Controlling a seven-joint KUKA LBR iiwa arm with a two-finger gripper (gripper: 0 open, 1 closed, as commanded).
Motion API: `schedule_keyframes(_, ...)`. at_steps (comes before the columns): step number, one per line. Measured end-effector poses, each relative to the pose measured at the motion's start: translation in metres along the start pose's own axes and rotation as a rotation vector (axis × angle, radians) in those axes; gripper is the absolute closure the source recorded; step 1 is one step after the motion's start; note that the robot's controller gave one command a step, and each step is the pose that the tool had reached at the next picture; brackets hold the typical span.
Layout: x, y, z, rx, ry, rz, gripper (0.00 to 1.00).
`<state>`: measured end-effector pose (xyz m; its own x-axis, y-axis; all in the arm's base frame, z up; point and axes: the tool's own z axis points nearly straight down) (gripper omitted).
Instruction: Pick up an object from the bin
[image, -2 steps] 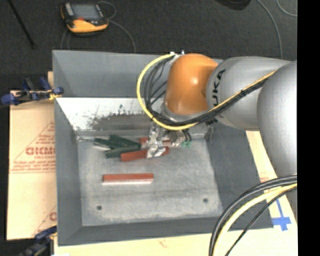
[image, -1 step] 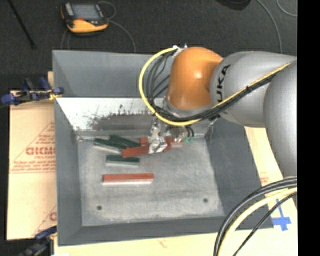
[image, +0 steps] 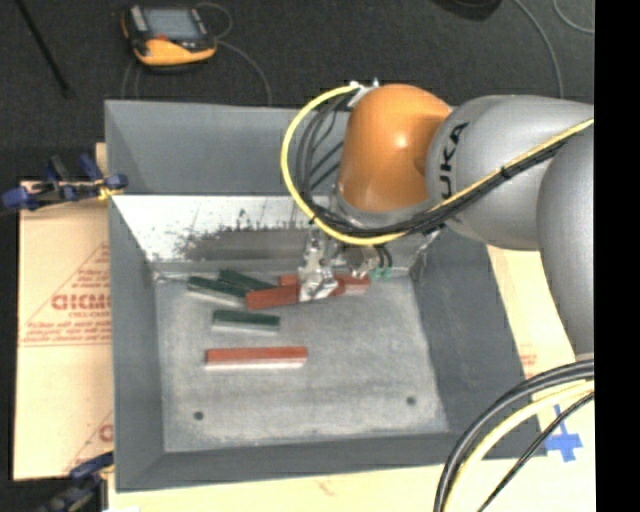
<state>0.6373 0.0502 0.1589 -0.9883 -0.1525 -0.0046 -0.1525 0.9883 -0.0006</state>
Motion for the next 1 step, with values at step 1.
schedule_keyframes(1, -0.0007, -0.0003, -0.0113, 0.000, -0.003, 0.000, 1.00)
